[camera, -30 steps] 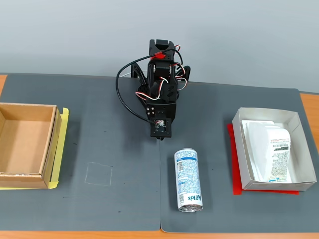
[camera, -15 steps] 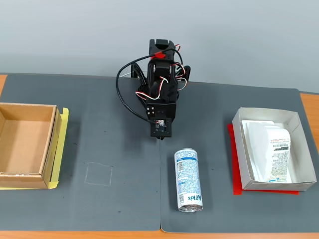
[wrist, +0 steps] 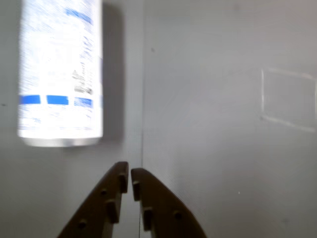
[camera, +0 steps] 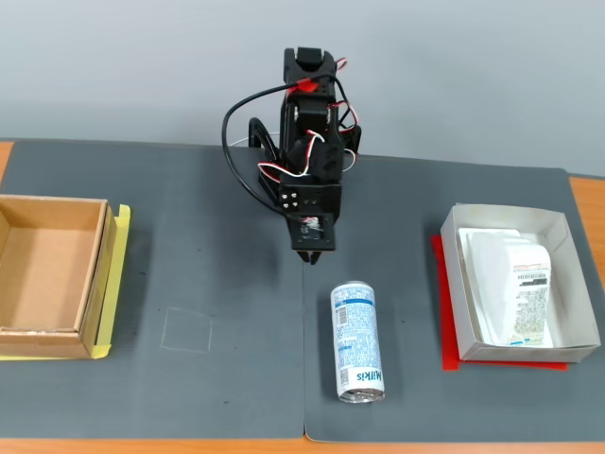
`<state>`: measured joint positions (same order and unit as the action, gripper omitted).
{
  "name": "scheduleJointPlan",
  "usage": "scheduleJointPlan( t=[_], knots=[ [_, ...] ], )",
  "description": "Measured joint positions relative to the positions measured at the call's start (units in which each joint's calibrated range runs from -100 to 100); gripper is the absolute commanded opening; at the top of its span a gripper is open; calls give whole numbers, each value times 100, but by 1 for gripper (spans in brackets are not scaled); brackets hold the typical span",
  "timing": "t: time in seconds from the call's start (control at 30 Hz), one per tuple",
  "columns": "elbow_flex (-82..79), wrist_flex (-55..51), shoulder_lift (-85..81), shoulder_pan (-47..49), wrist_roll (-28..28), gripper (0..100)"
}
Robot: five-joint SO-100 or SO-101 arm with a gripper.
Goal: Pick the can and put it in the brown box
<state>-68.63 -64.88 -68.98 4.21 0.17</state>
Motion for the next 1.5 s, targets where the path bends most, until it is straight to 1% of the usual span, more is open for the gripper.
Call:
scheduleJointPlan(
  t=[0.4,0.47,0.63,0.73,0.87,1.2,1.3,1.43,1.5],
  knots=[
    [2357,35,2620,961,24,1],
    [2638,35,2933,1042,156,1],
    [3309,35,3677,1079,684,1],
    [3636,35,4134,1079,840,2],
    [3989,35,4801,1072,874,2],
    [5005,35,6069,1567,874,2],
    [5213,35,6331,1678,874,8],
    [5277,35,6441,1648,884,24],
    [5277,35,6450,1670,894,31]
  ],
)
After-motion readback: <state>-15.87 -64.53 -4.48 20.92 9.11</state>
